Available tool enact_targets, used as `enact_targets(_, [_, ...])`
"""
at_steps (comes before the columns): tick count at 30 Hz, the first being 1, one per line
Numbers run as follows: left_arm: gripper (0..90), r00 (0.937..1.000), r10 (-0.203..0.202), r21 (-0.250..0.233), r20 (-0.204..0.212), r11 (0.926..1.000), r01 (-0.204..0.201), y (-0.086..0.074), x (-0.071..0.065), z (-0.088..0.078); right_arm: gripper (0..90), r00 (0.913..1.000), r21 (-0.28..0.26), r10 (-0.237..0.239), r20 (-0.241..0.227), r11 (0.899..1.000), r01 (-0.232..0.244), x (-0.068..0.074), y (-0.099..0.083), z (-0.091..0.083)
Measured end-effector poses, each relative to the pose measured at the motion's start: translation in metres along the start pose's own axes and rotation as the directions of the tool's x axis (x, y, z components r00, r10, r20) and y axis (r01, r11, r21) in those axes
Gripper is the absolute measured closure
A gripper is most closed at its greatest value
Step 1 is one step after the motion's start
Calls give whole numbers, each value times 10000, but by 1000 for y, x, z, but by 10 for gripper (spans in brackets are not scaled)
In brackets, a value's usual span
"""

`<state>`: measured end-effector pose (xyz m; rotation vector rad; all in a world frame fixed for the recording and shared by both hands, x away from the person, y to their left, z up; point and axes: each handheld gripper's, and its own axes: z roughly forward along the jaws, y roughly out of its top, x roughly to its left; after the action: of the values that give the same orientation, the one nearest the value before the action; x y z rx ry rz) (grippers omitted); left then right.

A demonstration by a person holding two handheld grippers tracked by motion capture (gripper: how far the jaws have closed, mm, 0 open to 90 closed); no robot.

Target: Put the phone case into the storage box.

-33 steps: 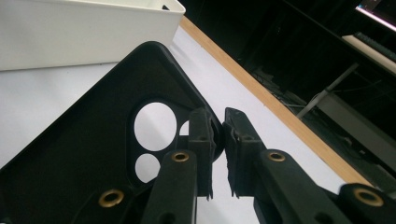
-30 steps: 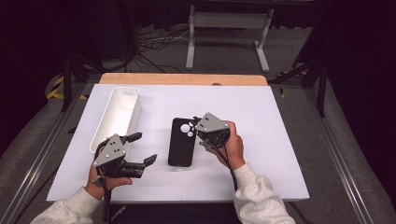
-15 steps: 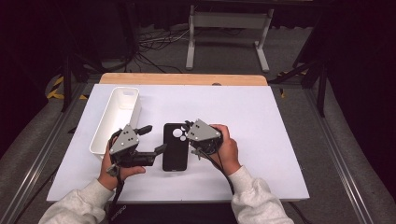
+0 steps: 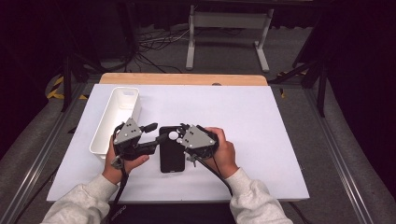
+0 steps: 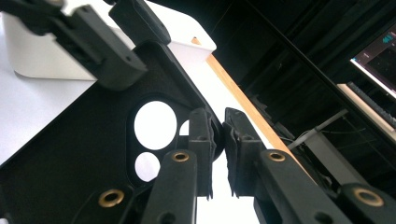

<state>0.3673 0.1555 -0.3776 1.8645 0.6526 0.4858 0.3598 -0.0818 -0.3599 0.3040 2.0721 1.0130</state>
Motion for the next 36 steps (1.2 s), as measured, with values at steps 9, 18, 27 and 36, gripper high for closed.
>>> enact_targets(9, [708, 9998, -21, -213, 219, 9998, 26, -1, 1, -2, 820, 9973, -79, -635, 361, 9979, 638, 8, 5, -3])
enact_targets(18, [820, 9999, 66, -388, 159, 9992, -60, 1, 3, -8, 817, 9952, -205, -897, 401, 9957, 906, 11, 6, -4])
enact_targets(27, [823, 9998, 159, -705, -129, 9974, -168, 3, 3, -15, 730, 10000, -582, 100, -3, 9983, -100, 7, 4, -8])
enact_targets(36, [823, 9997, -30, -1081, -237, 9941, 4, 6, 9, -25, 562, 9878, -547, 1468, -522, 9872, -1496, -2, -19, -24])
